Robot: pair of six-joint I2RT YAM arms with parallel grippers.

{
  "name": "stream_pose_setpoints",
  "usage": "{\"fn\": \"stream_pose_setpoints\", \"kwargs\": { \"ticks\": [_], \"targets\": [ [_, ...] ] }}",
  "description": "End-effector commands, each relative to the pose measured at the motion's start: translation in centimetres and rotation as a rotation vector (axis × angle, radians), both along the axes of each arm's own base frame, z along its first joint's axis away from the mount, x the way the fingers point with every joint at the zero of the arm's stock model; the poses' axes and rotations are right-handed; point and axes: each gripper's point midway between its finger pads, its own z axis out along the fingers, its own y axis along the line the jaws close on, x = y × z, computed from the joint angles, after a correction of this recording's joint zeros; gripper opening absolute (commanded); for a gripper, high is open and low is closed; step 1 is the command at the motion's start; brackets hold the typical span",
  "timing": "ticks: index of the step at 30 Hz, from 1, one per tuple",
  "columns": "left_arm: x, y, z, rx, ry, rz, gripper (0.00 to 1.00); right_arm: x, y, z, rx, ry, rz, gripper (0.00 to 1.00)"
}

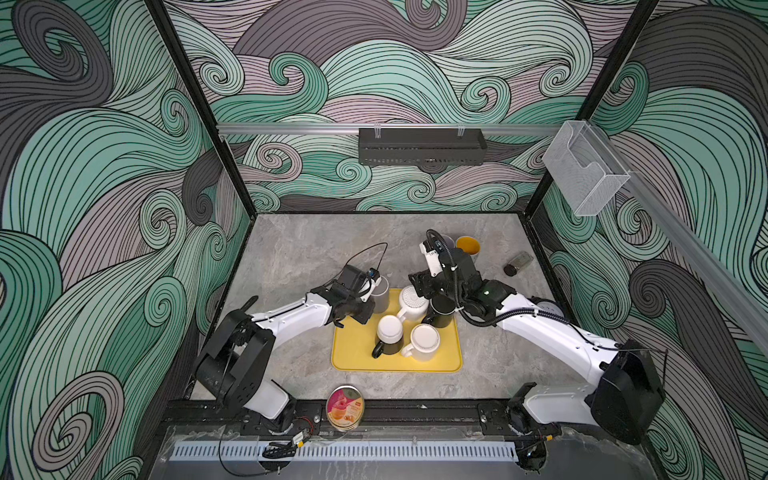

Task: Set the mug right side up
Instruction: 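Grasp the grey mug with the left gripper, then lift the grey mug off the tray and rotate it toward the right gripper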

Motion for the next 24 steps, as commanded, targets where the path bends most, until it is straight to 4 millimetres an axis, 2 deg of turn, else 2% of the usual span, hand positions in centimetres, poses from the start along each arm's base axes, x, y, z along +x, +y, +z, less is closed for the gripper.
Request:
{"fn": "stream_pose_setpoints", "kwargs": {
  "ticks": [1,11,16,19,24],
  "targets": [
    [1.8,-0.1,5.0,-0.052,-0.179,0.018,0.0,-0.2,0.0,0.4,0.02,-0.008,-0.011,0.72],
    [1.8,2.7,10.3,-0.086,-0.362,0.142,0.0,0.5,-0.1,0.6,0.039,0.029,-0.076,0.72],
    [1.8,3.3,13.6,-0.168,-0.44,0.203,0.0,0.9,-0.6,2.0,0.083,-0.005,-0.107,0.73],
    [1.4,3.1,16.8,-0.288,-0.466,0.22,0.0,1.0,-1.0,3.3,0.139,-0.018,-0.124,0.73],
    [-0.1,2.1,23.6,-0.647,-0.473,0.169,0.0,0.8,-0.9,5.2,0.284,0.0,-0.103,0.73]
  ]
}}
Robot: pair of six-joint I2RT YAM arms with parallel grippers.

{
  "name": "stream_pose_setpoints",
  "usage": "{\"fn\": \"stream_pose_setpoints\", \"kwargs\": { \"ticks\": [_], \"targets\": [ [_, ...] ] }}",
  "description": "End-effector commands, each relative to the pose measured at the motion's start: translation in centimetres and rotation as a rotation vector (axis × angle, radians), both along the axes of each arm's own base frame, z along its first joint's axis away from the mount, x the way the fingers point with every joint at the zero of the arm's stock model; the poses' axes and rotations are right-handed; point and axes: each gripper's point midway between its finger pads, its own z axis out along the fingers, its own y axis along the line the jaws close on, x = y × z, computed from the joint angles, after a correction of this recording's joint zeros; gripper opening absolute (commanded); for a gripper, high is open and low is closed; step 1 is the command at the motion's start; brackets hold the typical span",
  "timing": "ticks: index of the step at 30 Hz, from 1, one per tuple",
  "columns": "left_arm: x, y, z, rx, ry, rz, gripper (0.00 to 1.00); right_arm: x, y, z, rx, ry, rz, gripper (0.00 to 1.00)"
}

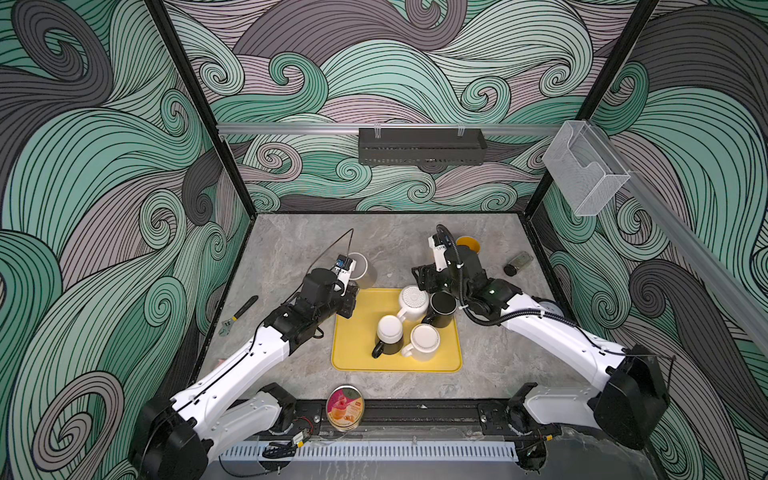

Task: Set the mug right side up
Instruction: 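Lift the grey mug off the tray and rotate it toward the right gripper, then grasp the grey mug with the right gripper while the left gripper holds it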

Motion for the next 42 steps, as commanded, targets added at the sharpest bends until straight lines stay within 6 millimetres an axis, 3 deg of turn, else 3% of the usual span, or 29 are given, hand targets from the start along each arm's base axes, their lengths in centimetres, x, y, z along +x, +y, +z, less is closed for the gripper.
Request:
{"fn": "stream_pose_setpoints", "kwargs": {
  "ticks": [1,11,17,20,25,36,42],
  "targets": [
    [-0.2,-2.0,11.3,-0.379,-0.202,-0.117,0.0,-0.2,0.5,3.1,0.168,-0.021,0.022,0.73],
    [-2.6,-4.4,21.6,-0.894,-0.252,-0.404,0.0,-2.4,2.5,8.7,0.617,0.038,0.236,0.7],
    [-2.7,-4.7,24.6,-1.101,-0.252,-0.51,0.0,-4.2,3.9,12.0,0.826,0.046,0.38,0.69],
    [-2.7,-4.7,25.0,-1.145,-0.252,-0.533,0.0,-5.0,4.1,13.4,0.887,0.02,0.437,0.68],
    [-3.2,-5.0,25.1,-1.164,-0.246,-0.561,0.0,-5.2,4.4,13.9,0.895,0.016,0.447,0.66],
    [-5.0,-7.3,23.5,-1.065,-0.239,-0.589,0.0,-6.3,7.1,16.0,0.936,-0.007,0.549,0.54],
    [-5.2,-7.2,23.2,-1.019,-0.25,-0.567,0.0,-6.6,7.5,16.3,0.955,-0.011,0.57,0.51]
  ]
}}
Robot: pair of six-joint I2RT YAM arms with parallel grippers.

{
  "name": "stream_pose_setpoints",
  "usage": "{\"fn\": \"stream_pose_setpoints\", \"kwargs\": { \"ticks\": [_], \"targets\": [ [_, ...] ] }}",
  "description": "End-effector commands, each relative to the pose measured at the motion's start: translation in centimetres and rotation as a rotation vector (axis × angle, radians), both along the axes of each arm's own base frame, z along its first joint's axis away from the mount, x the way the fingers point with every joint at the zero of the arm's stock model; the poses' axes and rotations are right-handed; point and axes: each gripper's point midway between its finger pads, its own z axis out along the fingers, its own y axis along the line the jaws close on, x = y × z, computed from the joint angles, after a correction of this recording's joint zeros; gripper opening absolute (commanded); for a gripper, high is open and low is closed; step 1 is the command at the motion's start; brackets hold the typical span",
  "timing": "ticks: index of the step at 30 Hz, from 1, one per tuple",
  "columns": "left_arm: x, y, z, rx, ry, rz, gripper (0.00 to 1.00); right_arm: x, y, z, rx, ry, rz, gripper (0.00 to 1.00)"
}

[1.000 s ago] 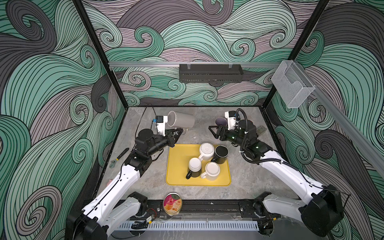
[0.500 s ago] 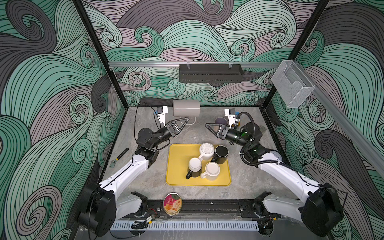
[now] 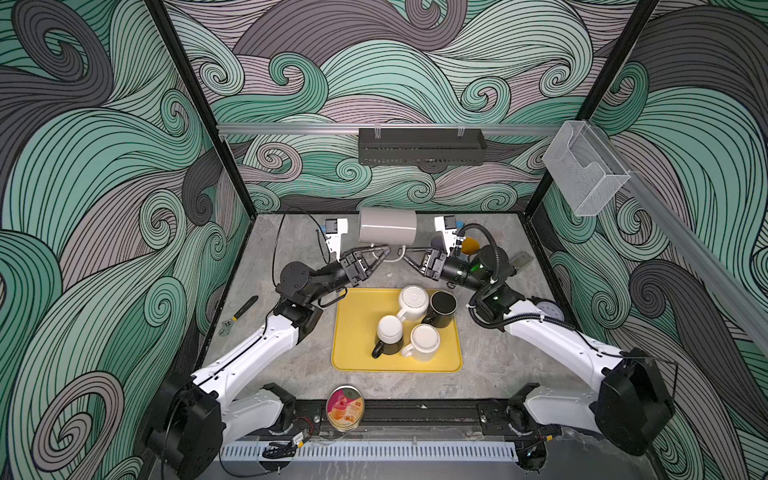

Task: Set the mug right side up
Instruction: 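Grasp the grey mug with the right gripper while the left gripper holds it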

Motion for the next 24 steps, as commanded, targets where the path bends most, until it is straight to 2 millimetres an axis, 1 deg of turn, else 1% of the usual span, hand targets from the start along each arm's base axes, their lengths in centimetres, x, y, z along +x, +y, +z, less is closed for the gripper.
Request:
{"fn": "stream_pose_setpoints", "kwargs": {
  "ticks": [1,7,16,19,24],
  "targets": [
    [-2.0,1.1,4.1,-0.03,-0.181,0.04,0.0,-0.9,-0.1,2.6,0.059,-0.063,0.024,0.51],
    [-2.3,1.7,4.3,0.037,-0.219,0.097,0.0,-1.5,-0.5,1.6,0.008,-0.056,-0.001,0.52],
    [-1.6,1.6,3.8,0.066,-0.218,0.12,0.0,-3.3,-0.6,1.7,-0.026,-0.093,0.015,0.51],
    [-1.6,1.3,3.8,0.06,-0.218,0.101,0.0,-3.5,-0.6,1.8,-0.023,-0.101,0.018,0.51],
    [-1.6,1.1,3.8,0.025,-0.212,0.069,0.0,-2.8,-0.2,1.8,-0.022,-0.099,0.012,0.51]
  ]
}}
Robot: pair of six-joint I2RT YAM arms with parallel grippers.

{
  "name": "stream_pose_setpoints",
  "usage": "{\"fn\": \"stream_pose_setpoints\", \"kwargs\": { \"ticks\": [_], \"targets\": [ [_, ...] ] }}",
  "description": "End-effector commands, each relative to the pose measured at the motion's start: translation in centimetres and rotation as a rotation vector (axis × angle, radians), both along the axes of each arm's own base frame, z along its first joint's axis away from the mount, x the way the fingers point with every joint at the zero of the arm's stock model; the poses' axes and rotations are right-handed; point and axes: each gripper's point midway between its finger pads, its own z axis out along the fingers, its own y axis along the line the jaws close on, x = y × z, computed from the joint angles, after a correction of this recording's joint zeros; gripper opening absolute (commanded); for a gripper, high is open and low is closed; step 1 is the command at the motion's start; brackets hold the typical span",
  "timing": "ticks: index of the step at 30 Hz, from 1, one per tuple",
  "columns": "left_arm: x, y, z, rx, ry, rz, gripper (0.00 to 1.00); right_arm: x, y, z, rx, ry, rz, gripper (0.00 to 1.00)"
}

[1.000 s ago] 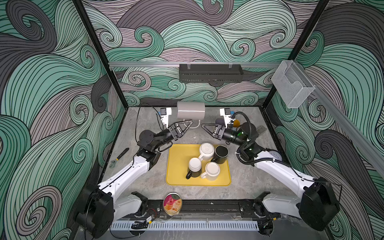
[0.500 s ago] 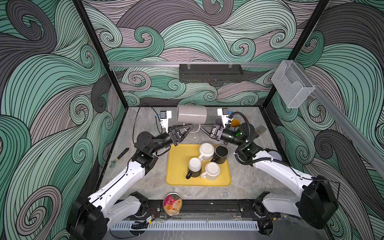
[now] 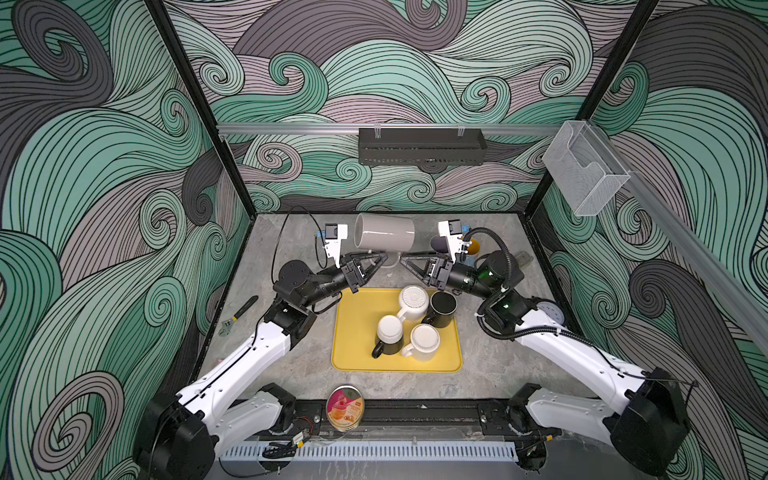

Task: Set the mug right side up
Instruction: 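Grasp the grey mug with the right gripper while the left gripper holds it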

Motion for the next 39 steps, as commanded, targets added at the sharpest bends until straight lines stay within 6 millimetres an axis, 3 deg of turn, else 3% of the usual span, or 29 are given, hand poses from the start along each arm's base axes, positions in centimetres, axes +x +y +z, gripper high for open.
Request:
{"fn": "stream_pose_setpoints", "kwargs": {
  "ticks": [1,9,26,29,31,33,38,39],
  "targets": [
    [-1.8,0.8,6.3,-0.118,-0.201,-0.019,0.0,0.4,0.4,0.4,0.011,-0.013,-0.004,0.51],
    [-2.2,0.7,6.4,-0.169,-0.188,-0.066,0.0,1.3,1.2,0.9,0.062,-0.009,0.02,0.45],
    [-1.7,-0.9,3.7,-0.221,-0.102,-0.137,0.0,2.4,1.6,4.3,0.155,-0.059,0.024,0.36],
    [-1.7,-1.1,3.2,-0.224,-0.089,-0.147,0.0,2.8,1.8,4.9,0.175,-0.062,0.028,0.29],
    [-1.8,-1.2,3.0,-0.227,-0.085,-0.15,0.0,3.1,1.9,5.3,0.196,-0.059,0.032,0.18],
    [-1.8,-1.2,2.6,-0.222,-0.08,-0.149,0.0,3.5,1.8,5.8,0.22,-0.064,0.032,0.0],
    [-1.4,-1.2,1.5,-0.166,-0.053,-0.118,0.0,4.0,1.8,6.2,0.234,-0.056,0.033,0.0],
    [-1.2,-1.2,1.0,-0.126,-0.042,-0.096,0.04,4.2,1.8,6.0,0.226,-0.052,0.029,0.0]
  ]
}}
